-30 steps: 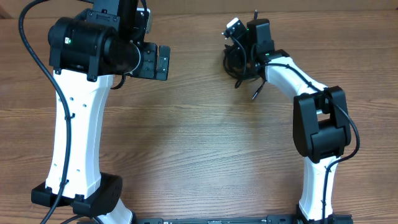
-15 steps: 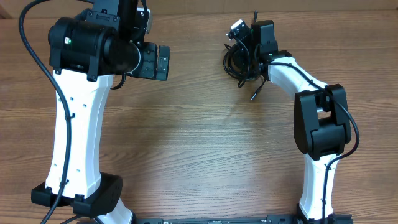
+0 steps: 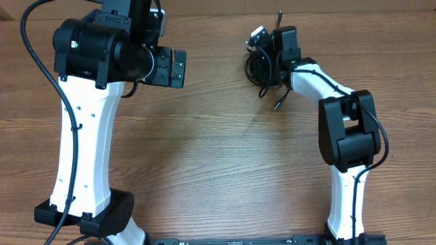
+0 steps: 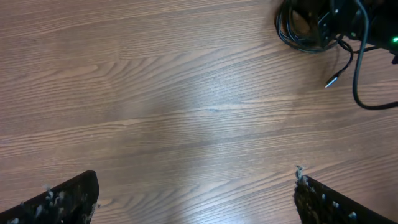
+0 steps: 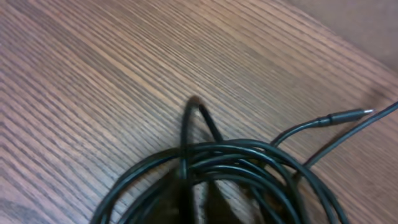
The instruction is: Untangle cables
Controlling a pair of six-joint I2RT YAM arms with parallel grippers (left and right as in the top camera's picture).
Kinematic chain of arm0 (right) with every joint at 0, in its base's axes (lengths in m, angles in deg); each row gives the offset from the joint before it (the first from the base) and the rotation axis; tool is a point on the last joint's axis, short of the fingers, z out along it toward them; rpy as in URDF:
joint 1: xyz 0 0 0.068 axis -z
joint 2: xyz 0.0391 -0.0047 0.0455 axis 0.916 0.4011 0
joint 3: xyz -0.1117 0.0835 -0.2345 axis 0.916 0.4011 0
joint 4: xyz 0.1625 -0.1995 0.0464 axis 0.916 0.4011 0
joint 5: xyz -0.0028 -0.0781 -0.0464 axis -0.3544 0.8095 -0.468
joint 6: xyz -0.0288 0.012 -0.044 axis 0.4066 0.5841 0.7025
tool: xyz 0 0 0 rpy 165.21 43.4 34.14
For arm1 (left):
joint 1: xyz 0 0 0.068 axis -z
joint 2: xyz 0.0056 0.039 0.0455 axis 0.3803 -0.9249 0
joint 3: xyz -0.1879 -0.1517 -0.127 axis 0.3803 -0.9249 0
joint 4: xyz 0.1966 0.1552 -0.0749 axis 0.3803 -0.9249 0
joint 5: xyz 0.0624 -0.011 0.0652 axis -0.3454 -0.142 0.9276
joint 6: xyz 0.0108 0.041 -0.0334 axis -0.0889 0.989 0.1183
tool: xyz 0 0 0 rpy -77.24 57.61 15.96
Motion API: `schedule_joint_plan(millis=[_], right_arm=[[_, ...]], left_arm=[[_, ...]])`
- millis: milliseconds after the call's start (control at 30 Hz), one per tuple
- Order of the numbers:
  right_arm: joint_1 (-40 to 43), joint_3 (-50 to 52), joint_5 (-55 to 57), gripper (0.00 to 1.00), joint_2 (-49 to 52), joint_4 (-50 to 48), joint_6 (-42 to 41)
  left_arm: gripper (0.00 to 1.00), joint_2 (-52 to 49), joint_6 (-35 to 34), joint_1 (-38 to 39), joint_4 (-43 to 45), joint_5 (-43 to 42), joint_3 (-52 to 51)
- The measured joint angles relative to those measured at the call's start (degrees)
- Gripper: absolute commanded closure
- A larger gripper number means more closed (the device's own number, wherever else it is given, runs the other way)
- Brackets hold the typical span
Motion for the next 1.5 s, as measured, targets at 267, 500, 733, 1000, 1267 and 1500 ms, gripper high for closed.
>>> schedule_joint_plan(millis=[267, 500, 733, 1000, 1267, 1500], right_arm=[[-1.42, 0.17, 2.27, 0.96, -2.84, 2.89, -6.01], [-1.92, 0.63, 3.82, 0.96, -23.45, 10.12, -16.87], [-1.92, 0.37, 3.72, 0.96, -38.99, 17.79, -24.0], [-1.9, 0.39, 3.82, 0.96, -39.98, 23.41, -25.4], [-1.92, 0.39, 3.85, 0.96, -39.98, 23.85, -25.59], [-1.9, 0.39, 3.82, 0.96, -39.98, 23.8, -25.59]], left_arm=[[0.0, 0.0, 0.0, -0.02, 0.02, -0.37, 0.0], [0.0, 0.0, 0.76, 0.0, 3.41, -7.04, 0.0], [0.0, -1.49, 3.85, 1.79, 6.21, -17.88, -0.02], [0.04, -10.16, 5.42, 8.39, 6.82, -20.98, -0.02], [0.0, -18.36, 7.85, 15.26, 12.28, -6.45, -0.09], [0.0, -23.58, 16.09, 17.14, 19.5, -8.68, -0.11]])
